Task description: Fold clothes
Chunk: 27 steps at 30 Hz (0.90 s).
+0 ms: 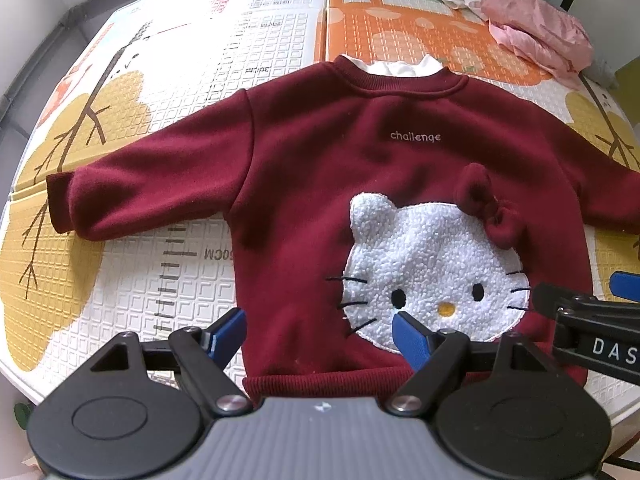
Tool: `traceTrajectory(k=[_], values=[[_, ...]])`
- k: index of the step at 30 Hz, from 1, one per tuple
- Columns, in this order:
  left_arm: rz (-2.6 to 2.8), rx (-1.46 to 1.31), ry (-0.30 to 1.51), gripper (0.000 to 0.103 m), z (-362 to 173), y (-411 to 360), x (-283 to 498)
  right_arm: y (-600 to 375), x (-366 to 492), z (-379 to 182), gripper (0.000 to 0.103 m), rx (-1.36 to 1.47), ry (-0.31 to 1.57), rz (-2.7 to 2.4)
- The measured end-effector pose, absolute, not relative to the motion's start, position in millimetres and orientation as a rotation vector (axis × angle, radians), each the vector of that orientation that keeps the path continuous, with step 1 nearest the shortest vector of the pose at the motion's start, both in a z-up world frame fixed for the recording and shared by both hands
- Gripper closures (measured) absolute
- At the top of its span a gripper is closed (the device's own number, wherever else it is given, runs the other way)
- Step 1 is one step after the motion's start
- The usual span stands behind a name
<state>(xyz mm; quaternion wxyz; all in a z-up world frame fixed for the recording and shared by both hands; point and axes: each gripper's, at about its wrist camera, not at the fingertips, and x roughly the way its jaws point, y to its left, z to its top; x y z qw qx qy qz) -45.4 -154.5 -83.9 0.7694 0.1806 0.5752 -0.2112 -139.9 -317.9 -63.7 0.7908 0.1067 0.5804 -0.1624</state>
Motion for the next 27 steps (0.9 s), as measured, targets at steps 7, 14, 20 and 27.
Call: traceTrajectory(k=[7, 14, 20, 27], values=[[-0.464, 0.367, 1.265, 0.021, -85, -155, -41, -327, -142, -66, 0.023, 0.264, 1.250, -0.367], [-0.530, 0.398, 1.237, 0.021, -81, -176, -45, -351, -149, -64, 0.023, 0.310, 1.232, -0.436], [-0.603, 0.440, 1.200, 0.022, -77, -205, -52, -382, -159, -62, 0.023, 0.357, 1.210, -0.523], [-0.692, 0.450, 1.175, 0.035, -75, -240, -60, -428, -175, -61, 0.023, 0.420, 1.182, -0.621]])
